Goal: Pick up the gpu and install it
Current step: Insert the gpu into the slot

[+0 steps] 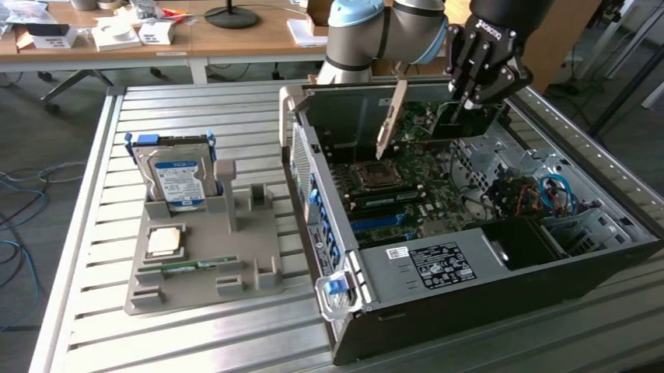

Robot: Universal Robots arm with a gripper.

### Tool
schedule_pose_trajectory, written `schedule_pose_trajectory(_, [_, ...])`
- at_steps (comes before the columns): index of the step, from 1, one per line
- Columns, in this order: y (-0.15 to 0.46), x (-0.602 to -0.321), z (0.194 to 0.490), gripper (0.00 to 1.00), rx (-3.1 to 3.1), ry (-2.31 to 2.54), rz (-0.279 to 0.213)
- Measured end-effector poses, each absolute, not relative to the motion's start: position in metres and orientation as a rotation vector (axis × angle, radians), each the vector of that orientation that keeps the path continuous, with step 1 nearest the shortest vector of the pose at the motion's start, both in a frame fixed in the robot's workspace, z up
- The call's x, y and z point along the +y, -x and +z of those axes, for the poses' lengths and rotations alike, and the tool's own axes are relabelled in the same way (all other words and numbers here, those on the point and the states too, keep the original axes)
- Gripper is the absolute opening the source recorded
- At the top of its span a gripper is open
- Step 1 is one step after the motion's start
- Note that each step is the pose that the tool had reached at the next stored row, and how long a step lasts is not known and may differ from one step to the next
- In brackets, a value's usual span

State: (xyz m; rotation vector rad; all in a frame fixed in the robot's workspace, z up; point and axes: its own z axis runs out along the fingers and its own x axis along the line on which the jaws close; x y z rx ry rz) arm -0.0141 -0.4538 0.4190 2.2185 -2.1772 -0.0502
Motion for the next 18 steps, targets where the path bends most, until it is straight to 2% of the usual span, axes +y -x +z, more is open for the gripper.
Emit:
schedule_pose_trajectory(11, [0.0159, -0.4538, 0.4175, 0.26, -2.139, -2.261, -0.042])
schedule_pose_trajectory(18, [0.0208, -0.4536, 0.4142, 0.26, -2.169, -2.293, 0.031])
